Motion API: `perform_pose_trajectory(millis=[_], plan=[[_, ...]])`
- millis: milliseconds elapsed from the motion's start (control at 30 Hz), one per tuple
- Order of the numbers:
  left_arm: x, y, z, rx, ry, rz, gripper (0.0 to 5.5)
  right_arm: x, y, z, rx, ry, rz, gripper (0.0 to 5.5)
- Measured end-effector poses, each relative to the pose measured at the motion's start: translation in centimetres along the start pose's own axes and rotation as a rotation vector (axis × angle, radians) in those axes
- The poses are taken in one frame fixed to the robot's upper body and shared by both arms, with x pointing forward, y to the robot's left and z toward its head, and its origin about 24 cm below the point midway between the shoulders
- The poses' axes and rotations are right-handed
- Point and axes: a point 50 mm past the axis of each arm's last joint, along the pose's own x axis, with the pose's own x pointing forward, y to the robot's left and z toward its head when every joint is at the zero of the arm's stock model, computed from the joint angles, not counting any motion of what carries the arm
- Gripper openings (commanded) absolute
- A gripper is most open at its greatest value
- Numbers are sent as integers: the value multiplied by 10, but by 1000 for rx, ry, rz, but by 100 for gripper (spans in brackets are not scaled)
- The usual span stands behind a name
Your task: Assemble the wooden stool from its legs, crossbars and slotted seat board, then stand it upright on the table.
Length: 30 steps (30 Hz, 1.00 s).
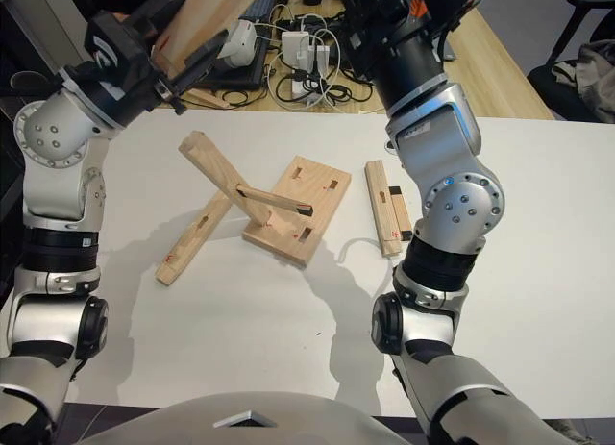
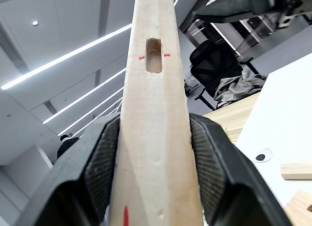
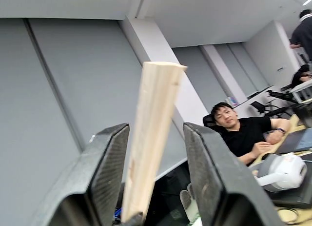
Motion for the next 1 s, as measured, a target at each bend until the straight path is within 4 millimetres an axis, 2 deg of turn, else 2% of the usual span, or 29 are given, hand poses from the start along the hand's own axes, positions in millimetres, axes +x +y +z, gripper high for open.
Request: perform_pose_trajectory(millis=[167,267,367,733,867,1000], plan=[[-1,-5,1,-6,-26,-55,206,-12,1,-2,3,11,13,204],[-5,-13,0,-17,-29,-83,206,-17,-5,-2,7,15,-12,256],[-10,-20,-1,-28,-28,-91,206,-18,-7,0,-4,14,-22,285],[-9,-31,3,-42,-50,-157,206,-21,0,1,30,29,49,285],[-8,-31,5,-42,-60,-157,206,-21,1,1,59,27,52,229],[-7,-32,5,-41,-62,-158,206,-24,2,0,104,27,57,151]])
